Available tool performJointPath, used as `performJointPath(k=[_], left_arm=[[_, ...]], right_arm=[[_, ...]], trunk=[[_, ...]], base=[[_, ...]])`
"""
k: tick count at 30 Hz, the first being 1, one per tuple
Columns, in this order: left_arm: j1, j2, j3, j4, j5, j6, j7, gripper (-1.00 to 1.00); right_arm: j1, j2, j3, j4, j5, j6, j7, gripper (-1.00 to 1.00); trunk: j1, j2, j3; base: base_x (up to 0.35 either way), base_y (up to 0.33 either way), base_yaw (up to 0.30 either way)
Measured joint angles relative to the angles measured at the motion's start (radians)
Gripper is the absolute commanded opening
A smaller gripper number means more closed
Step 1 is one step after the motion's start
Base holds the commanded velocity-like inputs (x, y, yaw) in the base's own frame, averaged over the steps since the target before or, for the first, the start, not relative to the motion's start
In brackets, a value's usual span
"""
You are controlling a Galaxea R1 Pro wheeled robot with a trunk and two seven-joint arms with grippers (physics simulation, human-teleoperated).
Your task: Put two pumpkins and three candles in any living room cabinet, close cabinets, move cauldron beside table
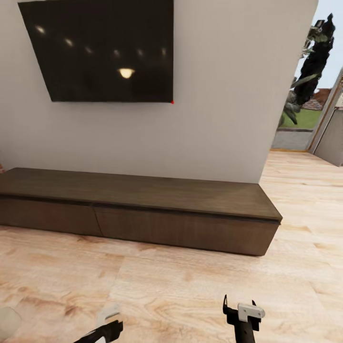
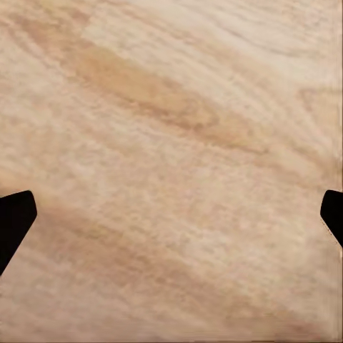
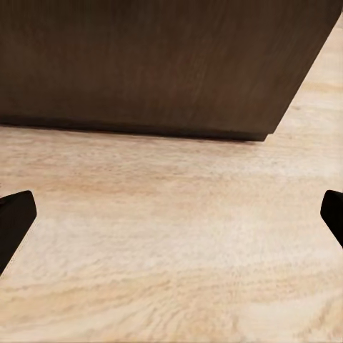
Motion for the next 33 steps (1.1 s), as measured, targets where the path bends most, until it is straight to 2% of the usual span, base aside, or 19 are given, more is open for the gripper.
performJointPath(k=[5,13,15,17,18,19,22,24,26,27,29,33], left_arm=[[0.000,0.003,0.002,0.011,0.001,0.005,-0.015,1.00],[0.005,0.001,0.002,0.077,0.005,-0.088,-0.016,1.00],[0.010,0.001,0.003,0.101,0.016,-0.093,-0.014,1.00],[0.023,0.001,0.004,0.117,0.041,-0.097,-0.015,1.00],[0.041,0.002,0.005,0.125,0.074,-0.110,-0.016,1.00],[0.057,0.001,0.004,0.128,0.091,-0.131,-0.016,1.00],[0.100,0.000,0.003,0.131,0.112,-0.222,-0.017,1.00],[0.154,-0.021,0.003,0.134,0.115,-0.308,-0.017,1.00],[0.185,-0.033,0.001,0.135,0.113,-0.374,-0.018,1.00],[0.210,-0.043,0.000,0.135,0.104,-0.457,-0.019,1.00],[0.228,-0.052,-0.003,0.134,0.079,-0.545,-0.021,1.00],[0.284,-0.081,-0.003,0.132,0.005,-0.745,-0.022,1.00]], right_arm=[[0.000,0.003,0.000,0.001,0.000,0.000,0.000,1.00],[0.000,0.002,0.000,0.002,0.000,0.005,0.000,1.00],[0.000,0.001,-0.002,0.004,0.000,0.022,0.001,1.00],[0.000,0.000,-0.002,0.015,0.000,0.034,0.001,1.00],[0.002,-0.002,-0.003,0.021,0.000,0.039,0.003,1.00],[0.003,-0.004,-0.002,0.023,0.000,0.040,0.003,1.00],[0.013,-0.014,-0.002,0.026,0.001,0.038,0.004,1.00],[0.028,-0.017,0.000,0.027,0.001,0.021,0.004,1.00],[0.039,-0.016,0.002,0.027,0.001,0.005,0.004,1.00],[0.045,-0.014,0.004,0.028,0.002,-0.021,0.003,1.00],[0.050,-0.013,0.004,0.028,0.003,-0.060,0.000,1.00],[0.063,-0.009,0.005,0.028,0.004,-0.106,-0.003,1.00]], trunk=[[-0.002,0.001,0.019],[-0.006,0.003,0.050],[-0.007,0.004,0.058],[-0.008,0.004,0.066],[-0.008,0.004,0.070],[-0.009,0.004,0.073],[-0.010,0.005,0.085],[-0.011,0.006,0.093],[-0.012,0.006,0.101],[-0.012,0.006,0.104],[-0.013,0.007,0.112],[-0.015,0.008,0.128]], base=[[0.000,0.000,0.191],[0.000,0.000,0.274],[0.000,0.000,0.281],[0.000,0.000,0.282],[0.000,0.000,0.282],[0.000,0.000,0.282],[0.000,0.000,0.282],[0.000,0.000,0.282],[0.000,0.000,0.282],[0.000,0.000,0.282],[0.000,0.000,0.282],[0.000,0.000,0.282]])
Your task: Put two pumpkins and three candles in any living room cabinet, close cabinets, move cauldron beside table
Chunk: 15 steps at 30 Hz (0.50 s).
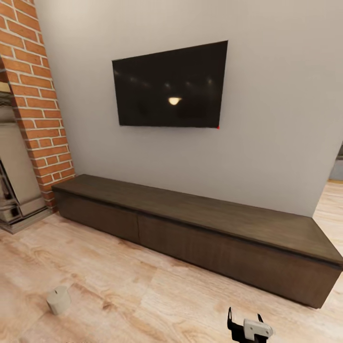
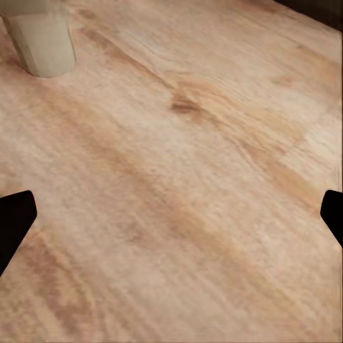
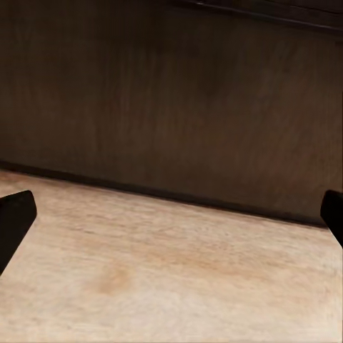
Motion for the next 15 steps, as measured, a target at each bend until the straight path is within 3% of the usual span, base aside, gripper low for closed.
performJointPath(k=[4,11,15], left_arm=[[0.020,-0.009,0.001,0.001,-0.030,-0.071,0.001,1.00],[0.023,-0.008,0.004,0.001,-0.034,-0.080,0.001,1.00],[0.023,-0.005,0.005,0.001,-0.035,-0.079,0.003,1.00]], right_arm=[[0.014,0.011,0.000,0.000,0.002,-0.049,-0.002,1.00],[0.031,0.024,0.000,-0.001,0.004,-0.084,-0.002,1.00],[0.032,0.024,0.000,-0.001,0.004,-0.082,-0.001,1.00]], trunk=[[-0.002,0.001,0.016],[-0.005,0.003,0.041],[-0.020,0.030,0.051]], base=[[0.000,0.000,0.282],[0.000,0.000,0.280],[0.000,0.000,0.263]])
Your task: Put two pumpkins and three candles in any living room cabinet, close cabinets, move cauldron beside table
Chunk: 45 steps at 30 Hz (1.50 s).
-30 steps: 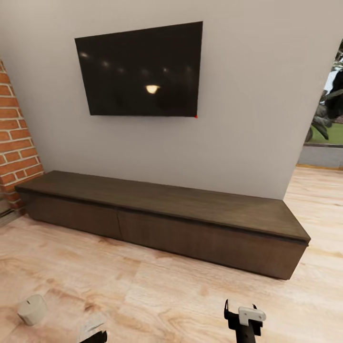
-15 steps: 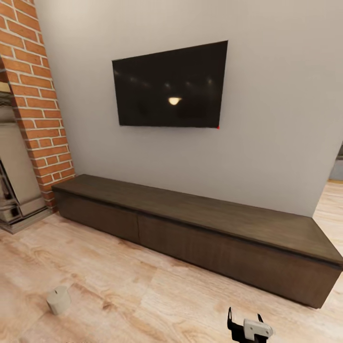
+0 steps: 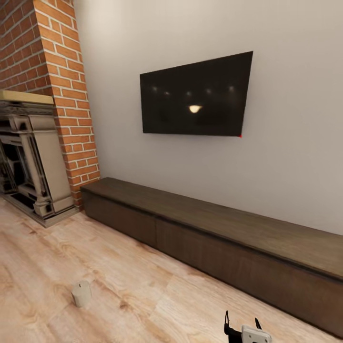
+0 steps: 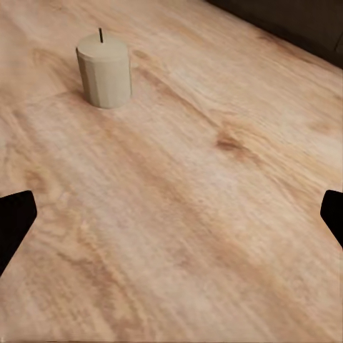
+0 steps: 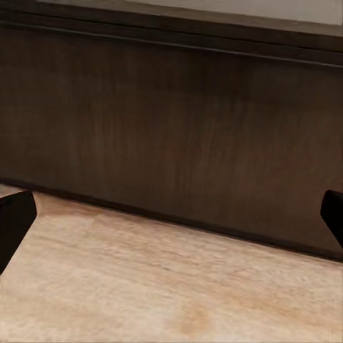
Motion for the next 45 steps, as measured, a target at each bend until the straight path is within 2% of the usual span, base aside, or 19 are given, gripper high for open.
performJointPath(k=[9,20,31,34,35,37,40,45], left_arm=[[0.000,-0.002,-0.001,0.000,0.000,0.000,-0.001,1.00],[0.000,0.000,-0.001,0.000,-0.001,0.003,-0.005,1.00],[0.000,0.000,0.000,0.000,-0.001,0.009,-0.004,1.00],[0.000,0.001,0.000,-0.001,-0.001,0.051,-0.003,1.00],[0.000,0.001,0.001,-0.001,-0.001,0.098,-0.002,1.00],[0.000,0.001,0.001,-0.001,-0.002,0.138,-0.002,1.00],[0.000,0.001,0.001,-0.001,-0.003,0.165,-0.005,1.00],[0.000,-0.002,-0.001,-0.001,-0.004,0.172,-0.008,1.00]], right_arm=[[0.001,0.001,0.001,0.000,0.000,0.008,0.009,1.00],[0.001,-0.001,0.001,0.000,0.001,0.054,0.010,1.00],[0.001,-0.001,0.002,0.000,0.005,0.059,0.011,1.00],[0.000,-0.001,0.002,0.000,0.009,0.060,0.011,1.00],[0.001,-0.001,0.003,0.000,0.011,0.060,0.012,1.00],[0.000,-0.001,0.003,0.000,0.012,0.066,0.013,1.00],[0.001,0.000,0.003,0.000,0.013,0.108,0.026,1.00],[0.001,-0.001,0.003,0.000,0.013,0.120,0.055,1.00]], trunk=[[-0.035,0.063,0.018],[-0.035,0.063,0.002],[-0.034,0.063,-0.013],[-0.034,0.063,-0.018],[-0.034,0.063,-0.019],[-0.034,0.063,-0.022],[-0.035,0.063,-0.026],[-0.035,0.063,-0.033]], base=[[0.000,0.000,0.176],[-0.007,0.000,0.138],[-0.285,0.000,0.137],[-0.328,0.000,0.134],[-0.238,0.000,0.126],[-0.125,0.000,0.122],[-0.026,0.000,0.119],[-0.002,0.000,0.118]])
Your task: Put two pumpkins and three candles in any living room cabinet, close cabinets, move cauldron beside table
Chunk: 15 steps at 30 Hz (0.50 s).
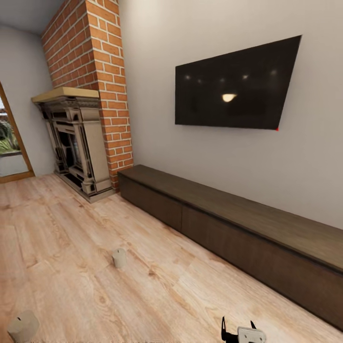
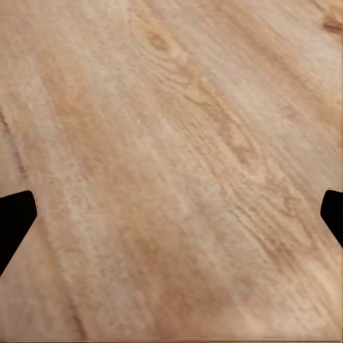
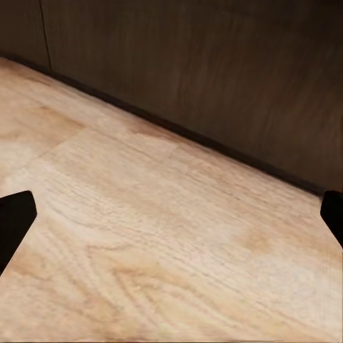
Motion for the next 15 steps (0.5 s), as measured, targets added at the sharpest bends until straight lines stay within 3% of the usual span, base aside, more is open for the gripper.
performJointPath(k=[15], left_arm=[[0.000,-0.001,0.000,0.000,0.003,0.004,0.001,1.00]], right_arm=[[0.000,-0.002,0.000,0.000,-0.001,0.010,0.004,1.00]], trunk=[[0.000,0.000,-0.021]], base=[[0.000,0.000,0.117]])
